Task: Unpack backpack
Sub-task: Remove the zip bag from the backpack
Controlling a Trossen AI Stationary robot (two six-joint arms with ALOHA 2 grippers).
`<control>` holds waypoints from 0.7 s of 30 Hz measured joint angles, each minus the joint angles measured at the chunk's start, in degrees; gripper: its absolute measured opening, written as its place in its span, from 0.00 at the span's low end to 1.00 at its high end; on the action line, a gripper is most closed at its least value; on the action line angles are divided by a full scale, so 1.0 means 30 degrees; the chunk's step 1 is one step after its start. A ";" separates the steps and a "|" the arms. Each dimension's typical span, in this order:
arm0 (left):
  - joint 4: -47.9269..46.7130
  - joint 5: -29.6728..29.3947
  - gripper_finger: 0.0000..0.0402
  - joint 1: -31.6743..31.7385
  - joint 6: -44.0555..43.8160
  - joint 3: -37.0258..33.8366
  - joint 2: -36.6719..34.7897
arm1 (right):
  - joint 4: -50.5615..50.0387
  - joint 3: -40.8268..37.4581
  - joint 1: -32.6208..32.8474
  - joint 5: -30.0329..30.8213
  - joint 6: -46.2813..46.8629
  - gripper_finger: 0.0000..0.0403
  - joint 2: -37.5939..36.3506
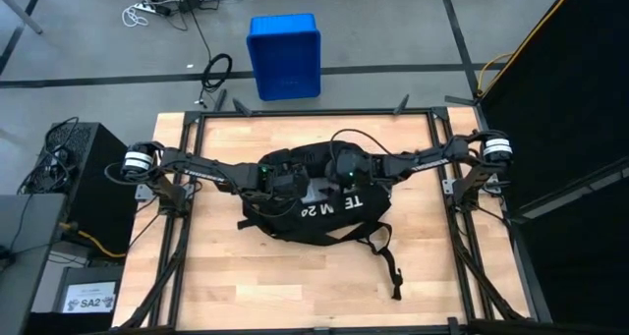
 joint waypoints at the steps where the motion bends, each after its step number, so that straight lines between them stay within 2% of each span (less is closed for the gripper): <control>1: 0.0080 0.0000 0.49 0.0000 0.0000 0.0000 0.0000 | -0.0460 0.0007 -0.0166 -0.0443 0.0005 0.71 -0.0008; 8: 0.0125 0.0009 0.49 0.0000 -0.0007 0.0000 0.0000 | -0.3922 0.0124 -0.0481 -0.2430 0.0011 0.77 -0.0153; 13: 0.0484 0.0063 0.49 -0.0007 -0.0015 0.0000 0.0000 | -0.4334 0.0102 -0.0441 -0.2741 -0.0029 0.79 -0.0107; 21: 0.1088 0.0879 0.49 -0.0007 -0.0029 0.0000 0.0000 | -0.2975 0.0208 -0.1027 -0.3284 0.0035 0.70 0.2193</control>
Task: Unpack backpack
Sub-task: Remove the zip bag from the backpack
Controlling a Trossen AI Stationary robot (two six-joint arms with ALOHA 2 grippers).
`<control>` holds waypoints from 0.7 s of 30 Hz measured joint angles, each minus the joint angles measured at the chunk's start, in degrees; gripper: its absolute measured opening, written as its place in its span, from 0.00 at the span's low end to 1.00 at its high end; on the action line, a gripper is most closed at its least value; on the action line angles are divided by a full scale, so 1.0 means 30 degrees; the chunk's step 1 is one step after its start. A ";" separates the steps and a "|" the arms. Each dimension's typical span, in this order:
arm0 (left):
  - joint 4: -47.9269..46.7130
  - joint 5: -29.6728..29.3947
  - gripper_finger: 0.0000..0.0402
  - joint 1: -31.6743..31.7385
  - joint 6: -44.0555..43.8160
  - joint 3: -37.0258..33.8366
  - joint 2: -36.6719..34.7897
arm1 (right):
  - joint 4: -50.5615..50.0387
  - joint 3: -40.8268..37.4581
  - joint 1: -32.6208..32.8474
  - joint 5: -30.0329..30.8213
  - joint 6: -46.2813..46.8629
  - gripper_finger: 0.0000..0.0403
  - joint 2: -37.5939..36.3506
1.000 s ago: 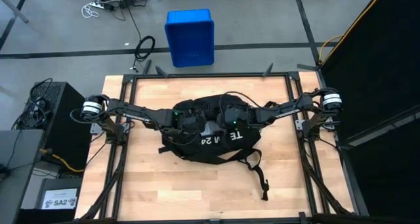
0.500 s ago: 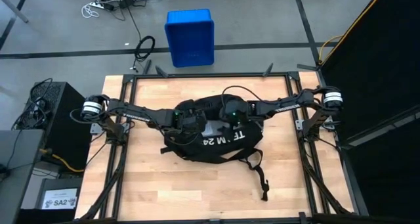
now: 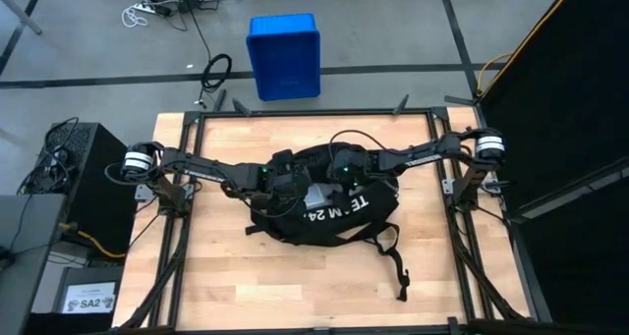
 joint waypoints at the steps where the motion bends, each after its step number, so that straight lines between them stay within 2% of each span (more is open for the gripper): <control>1: 0.0019 0.0061 0.49 0.0000 -0.0007 0.0000 0.0000 | 0.0315 0.0010 -0.0069 0.0019 -0.0119 0.68 0.0301; 5: -0.0076 0.0170 0.49 -0.0029 -0.0022 0.0000 0.0000 | 0.1334 -0.0026 -0.0066 0.0353 -0.0931 0.50 0.0626; 11: -0.0240 0.0170 0.49 -0.0036 0.0231 0.0000 0.0007 | 0.1519 -0.0277 0.0144 0.0202 -0.1990 0.06 -0.0438; 15: -0.0851 0.0091 0.49 -0.0036 0.0254 0.0007 -0.0015 | 0.1022 -0.0339 0.0211 0.0322 -0.1824 0.01 -0.1454; 21: -0.2128 -0.0144 0.49 -0.0034 0.0109 0.0007 -0.0044 | 0.1468 -0.0309 0.1354 0.1369 -0.1864 0.00 -0.3786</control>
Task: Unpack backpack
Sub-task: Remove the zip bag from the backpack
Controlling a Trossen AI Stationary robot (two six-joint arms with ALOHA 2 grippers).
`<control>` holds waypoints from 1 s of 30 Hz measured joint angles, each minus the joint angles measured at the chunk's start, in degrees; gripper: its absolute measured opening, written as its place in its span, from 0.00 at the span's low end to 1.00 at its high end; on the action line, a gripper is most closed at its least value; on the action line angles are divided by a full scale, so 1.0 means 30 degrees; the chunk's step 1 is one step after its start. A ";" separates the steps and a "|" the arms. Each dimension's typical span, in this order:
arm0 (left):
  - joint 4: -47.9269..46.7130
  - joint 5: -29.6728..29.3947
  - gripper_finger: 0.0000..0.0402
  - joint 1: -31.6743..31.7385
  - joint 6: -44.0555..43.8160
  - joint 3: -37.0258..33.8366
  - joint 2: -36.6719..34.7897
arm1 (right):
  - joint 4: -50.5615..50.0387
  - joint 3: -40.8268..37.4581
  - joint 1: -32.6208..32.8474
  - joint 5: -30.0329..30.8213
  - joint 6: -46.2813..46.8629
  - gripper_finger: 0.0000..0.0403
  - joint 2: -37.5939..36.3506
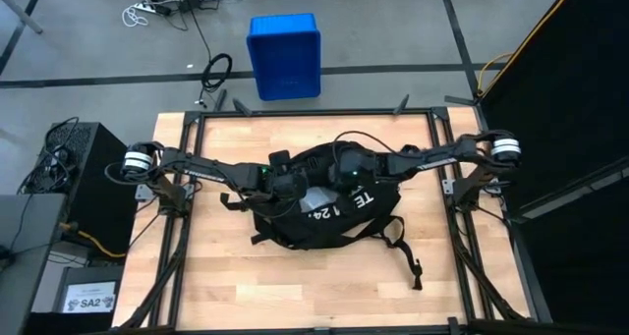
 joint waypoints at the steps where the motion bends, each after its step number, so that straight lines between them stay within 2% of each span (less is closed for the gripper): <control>1: -0.0069 -0.0007 0.49 -0.0002 0.0000 0.0000 0.0000 | -0.0009 0.0006 0.0185 0.0036 0.0000 0.00 -0.0496; 8: -0.0257 -0.0044 0.49 -0.0002 -0.0377 0.0007 -0.0007 | -0.1050 0.0079 0.1243 0.0058 -0.0386 0.00 -0.3490; 11: -0.0242 -0.0044 0.49 -0.0002 -0.0501 0.0007 -0.0007 | -0.3069 0.0087 0.1136 0.0729 -0.0938 0.00 -0.3622; 14: -0.0238 -0.0051 0.49 -0.0002 -0.0800 0.0007 -0.0015 | -0.6071 0.0087 0.0695 0.1928 -0.1115 0.05 -0.3035; 17: -0.0223 -0.0051 0.49 -0.0002 -0.0810 0.0007 -0.0015 | -0.8907 0.0080 0.0302 0.2205 -0.0455 0.15 -0.2089; 20: -0.0199 -0.0048 0.49 -0.0002 -0.0838 0.0007 -0.0022 | -0.9924 0.0204 0.0368 0.1457 -0.0165 0.28 -0.1476; 26: -0.0206 -0.0044 0.49 -0.0002 -0.0831 0.0007 -0.0022 | -1.0194 0.0160 0.1839 -0.0554 0.0069 0.57 -0.1438; 30: -0.0199 -0.0036 0.49 -0.0002 -0.0831 0.0007 -0.0022 | -1.0318 0.0123 0.2890 -0.0650 0.0073 0.74 -0.1606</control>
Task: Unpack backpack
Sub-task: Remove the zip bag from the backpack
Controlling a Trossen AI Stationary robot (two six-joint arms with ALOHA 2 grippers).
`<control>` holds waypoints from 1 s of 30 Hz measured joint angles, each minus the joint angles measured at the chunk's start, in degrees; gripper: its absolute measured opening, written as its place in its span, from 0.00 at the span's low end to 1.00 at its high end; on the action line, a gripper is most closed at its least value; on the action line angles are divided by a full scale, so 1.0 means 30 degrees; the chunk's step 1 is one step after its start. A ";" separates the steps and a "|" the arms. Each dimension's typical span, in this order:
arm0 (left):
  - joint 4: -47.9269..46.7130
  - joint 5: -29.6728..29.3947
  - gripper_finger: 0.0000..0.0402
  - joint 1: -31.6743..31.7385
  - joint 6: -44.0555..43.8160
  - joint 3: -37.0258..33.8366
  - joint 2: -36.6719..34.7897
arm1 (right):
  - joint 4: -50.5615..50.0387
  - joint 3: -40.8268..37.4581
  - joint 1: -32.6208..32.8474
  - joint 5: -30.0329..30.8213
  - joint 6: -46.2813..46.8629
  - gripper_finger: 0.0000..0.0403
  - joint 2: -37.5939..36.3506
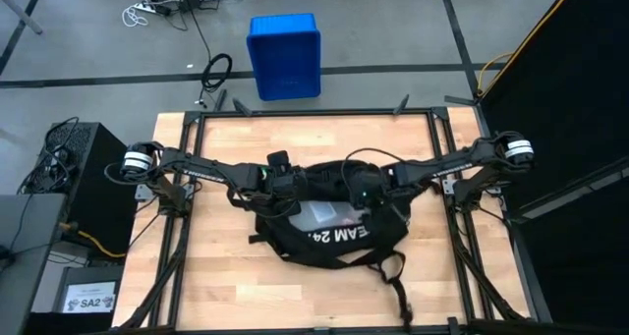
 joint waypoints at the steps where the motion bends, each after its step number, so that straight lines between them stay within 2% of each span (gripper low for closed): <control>1: 0.0007 0.0000 0.49 0.0000 0.0000 0.0000 0.0000 | 0.0000 0.0000 0.0241 0.0087 0.0001 0.77 0.0000; 5: 0.0012 0.0000 0.49 0.0000 -0.0026 0.0000 0.0000 | -0.0034 0.0000 0.1165 0.0314 0.0152 0.88 0.0007; 10: 0.0066 0.0053 0.49 -0.0007 -0.0117 0.0000 -0.0006 | -0.0932 0.0036 0.1909 0.0175 0.0856 0.94 -0.0036; 18: 0.0526 0.0197 0.49 -0.0003 -0.0175 0.0007 -0.0005 | -0.1595 0.0096 0.1851 -0.0244 0.1996 0.94 0.0931; 24: 0.0641 0.0752 0.49 0.0000 -0.0173 0.0007 -0.0007 | -0.1134 0.0204 0.0818 -0.2040 0.1721 0.94 0.2507; 30: 0.0627 0.0808 0.49 0.0000 -0.0132 0.0007 -0.0007 | -0.0600 0.0197 -0.0024 -0.2255 0.0861 0.87 0.2725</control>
